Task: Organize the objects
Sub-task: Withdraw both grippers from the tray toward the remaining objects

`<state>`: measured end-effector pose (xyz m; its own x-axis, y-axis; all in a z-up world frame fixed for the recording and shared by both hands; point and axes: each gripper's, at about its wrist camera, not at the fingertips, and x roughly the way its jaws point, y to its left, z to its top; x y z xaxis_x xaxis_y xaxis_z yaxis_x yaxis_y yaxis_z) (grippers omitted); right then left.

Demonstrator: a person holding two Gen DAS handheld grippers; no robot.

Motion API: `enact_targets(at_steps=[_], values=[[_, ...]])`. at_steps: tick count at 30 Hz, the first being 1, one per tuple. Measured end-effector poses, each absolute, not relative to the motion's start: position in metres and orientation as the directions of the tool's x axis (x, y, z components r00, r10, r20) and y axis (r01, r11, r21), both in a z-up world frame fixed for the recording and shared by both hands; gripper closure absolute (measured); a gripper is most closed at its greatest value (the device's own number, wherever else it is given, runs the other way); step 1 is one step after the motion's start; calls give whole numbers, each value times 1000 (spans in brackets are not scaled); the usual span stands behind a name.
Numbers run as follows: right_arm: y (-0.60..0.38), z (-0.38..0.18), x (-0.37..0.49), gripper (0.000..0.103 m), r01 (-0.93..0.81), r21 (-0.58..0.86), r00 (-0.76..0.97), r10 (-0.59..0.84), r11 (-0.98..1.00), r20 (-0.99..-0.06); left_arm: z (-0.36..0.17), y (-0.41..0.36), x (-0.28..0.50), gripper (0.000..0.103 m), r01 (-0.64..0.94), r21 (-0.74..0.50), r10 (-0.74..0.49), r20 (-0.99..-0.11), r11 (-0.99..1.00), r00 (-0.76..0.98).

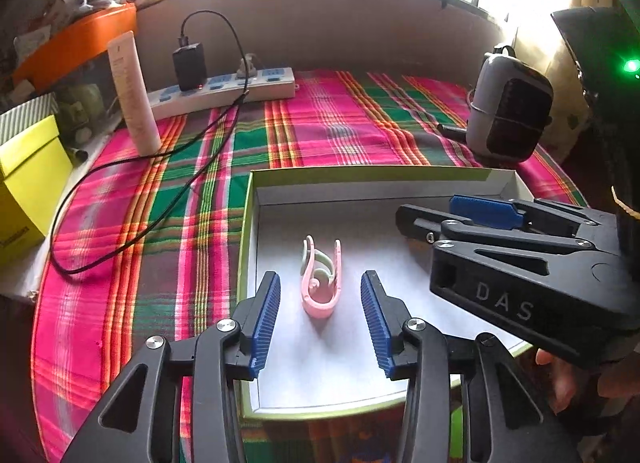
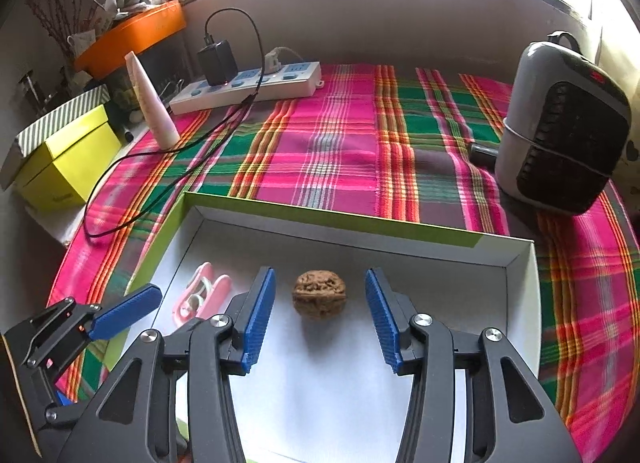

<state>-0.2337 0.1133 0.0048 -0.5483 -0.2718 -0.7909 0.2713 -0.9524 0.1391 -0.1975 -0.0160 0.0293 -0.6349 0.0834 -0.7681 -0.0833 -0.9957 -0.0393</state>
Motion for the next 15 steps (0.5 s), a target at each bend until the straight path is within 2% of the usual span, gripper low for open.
enact_targets(at_steps=[15], values=[[132, 24, -184, 55, 229, 160, -613, -270, -960, -742, 45, -18, -161, 58, -78, -45, 86, -737, -996, -670]])
